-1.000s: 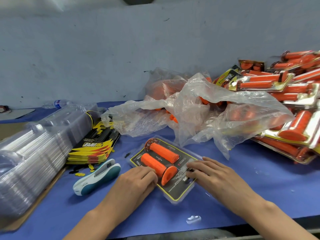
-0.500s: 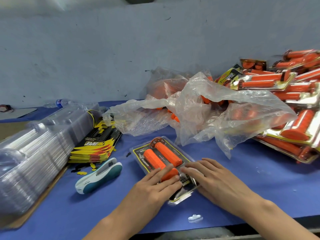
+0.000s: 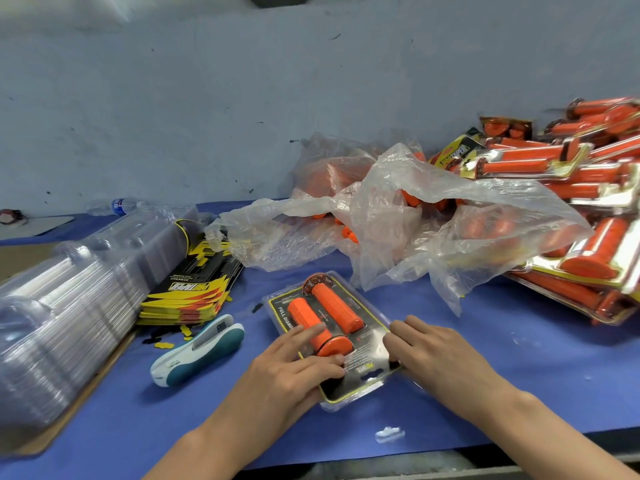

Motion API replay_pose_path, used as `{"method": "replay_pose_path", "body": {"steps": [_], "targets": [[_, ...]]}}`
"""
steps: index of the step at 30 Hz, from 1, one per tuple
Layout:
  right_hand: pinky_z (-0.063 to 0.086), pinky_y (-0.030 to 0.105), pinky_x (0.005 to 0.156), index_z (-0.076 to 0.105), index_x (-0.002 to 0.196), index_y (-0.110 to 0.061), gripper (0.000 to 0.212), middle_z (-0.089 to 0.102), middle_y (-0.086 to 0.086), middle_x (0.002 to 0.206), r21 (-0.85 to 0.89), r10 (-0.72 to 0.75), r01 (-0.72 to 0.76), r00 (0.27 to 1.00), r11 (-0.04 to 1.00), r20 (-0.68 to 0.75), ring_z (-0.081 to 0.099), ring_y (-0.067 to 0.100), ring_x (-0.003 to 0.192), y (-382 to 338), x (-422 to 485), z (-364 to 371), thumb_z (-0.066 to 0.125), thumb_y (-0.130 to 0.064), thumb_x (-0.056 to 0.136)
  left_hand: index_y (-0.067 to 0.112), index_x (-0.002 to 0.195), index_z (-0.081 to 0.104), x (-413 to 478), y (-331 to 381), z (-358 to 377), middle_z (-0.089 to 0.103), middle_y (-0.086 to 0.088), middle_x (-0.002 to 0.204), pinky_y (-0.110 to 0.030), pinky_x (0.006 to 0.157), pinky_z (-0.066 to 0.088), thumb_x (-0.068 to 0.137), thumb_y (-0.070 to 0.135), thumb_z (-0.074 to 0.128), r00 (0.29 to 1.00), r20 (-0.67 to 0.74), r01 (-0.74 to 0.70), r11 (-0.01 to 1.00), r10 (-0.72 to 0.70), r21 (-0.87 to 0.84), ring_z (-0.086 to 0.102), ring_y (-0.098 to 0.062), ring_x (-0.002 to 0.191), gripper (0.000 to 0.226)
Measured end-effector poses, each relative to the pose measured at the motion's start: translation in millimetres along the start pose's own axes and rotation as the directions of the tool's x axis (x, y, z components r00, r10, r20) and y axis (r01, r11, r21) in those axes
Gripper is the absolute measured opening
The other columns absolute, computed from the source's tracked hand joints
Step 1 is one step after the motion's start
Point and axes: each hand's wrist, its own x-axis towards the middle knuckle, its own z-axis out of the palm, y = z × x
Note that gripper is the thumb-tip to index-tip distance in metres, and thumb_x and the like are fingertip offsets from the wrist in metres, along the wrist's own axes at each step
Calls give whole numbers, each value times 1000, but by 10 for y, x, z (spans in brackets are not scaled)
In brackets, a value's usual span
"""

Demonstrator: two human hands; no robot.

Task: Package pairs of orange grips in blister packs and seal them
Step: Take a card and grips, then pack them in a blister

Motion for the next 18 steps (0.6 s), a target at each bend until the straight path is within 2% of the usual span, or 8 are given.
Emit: {"method": "replay_pose_path", "body": {"steps": [2, 6, 9, 11, 14, 16, 18], "targets": [[34, 30, 42, 45, 70, -20, 42, 46, -5, 71, -8, -9, 9, 1000, 1000, -15, 45, 18, 60, 6, -15, 12, 82, -5, 59, 24, 100, 73, -13, -22, -31, 68, 20, 113, -33, 104, 44, 99, 35, 53, 1000, -1, -3, 1000, 3, 0, 54, -17, 127, 22], [34, 30, 43, 43, 71, -21, 45, 46, -6, 71, -10, -49, 49, 998, 999, -29, 44, 18, 60, 46, -10, -14, 85, -11, 59, 24, 88, 70, -24, -51, -68, 64, 13, 92, -23, 91, 46, 98, 34, 54, 999, 36, -1, 999, 0, 43, 60, -14, 105, 21], [37, 30, 44, 40, 75, -22, 47, 46, -7, 74, 15, -62, 62, 998, 998, -7, 44, 18, 62, 67, -9, -45, 85, -14, 64, 24, 85, 69, -32, -71, -85, 62, 10, 88, -21, 83, 46, 94, 32, 60, 999, 43, 15, 999, -17, 32, 60, -14, 93, 15], [38, 30, 43, 43, 74, -21, 41, 46, -8, 74, 36, -51, 51, 999, 998, 9, 45, 18, 62, 57, -13, -58, 83, -15, 68, 24, 87, 70, -40, -78, -89, 61, 9, 87, -20, 77, 46, 93, 30, 61, 999, 48, 17, 1000, -18, 26, 58, -14, 87, 12], [44, 31, 46, 54, 79, -22, 19, 49, -9, 78, 57, -51, 50, 998, 997, 24, 51, 15, 65, 56, -44, -71, 71, -23, 88, 24, 88, 70, -53, -107, -110, 61, 8, 85, -23, 68, 45, 94, 32, 59, 999, 34, 25, 998, -27, 57, 57, -14, 78, 15], [46, 28, 51, 61, 87, -24, 8, 55, -10, 83, 80, -49, 47, 998, 996, 26, 56, 13, 68, 64, -77, -85, 62, -21, 94, 24, 88, 71, -58, -120, -125, 61, 9, 84, -24, 65, 45, 95, 34, 56, 999, 16, 36, 997, -37, 74, 56, -13, 75, 19], [50, 26, 57, 67, 92, -25, 23, 61, -9, 85, 57, -35, 35, 999, 998, 3, 61, 14, 70, 85, -103, -92, 49, -12, 89, 25, 89, 72, -52, -109, -115, 62, 9, 84, -25, 65, 45, 97, 37, 54, 999, -3, 36, 996, -36, 78, 54, -12, 74, 23]]}}
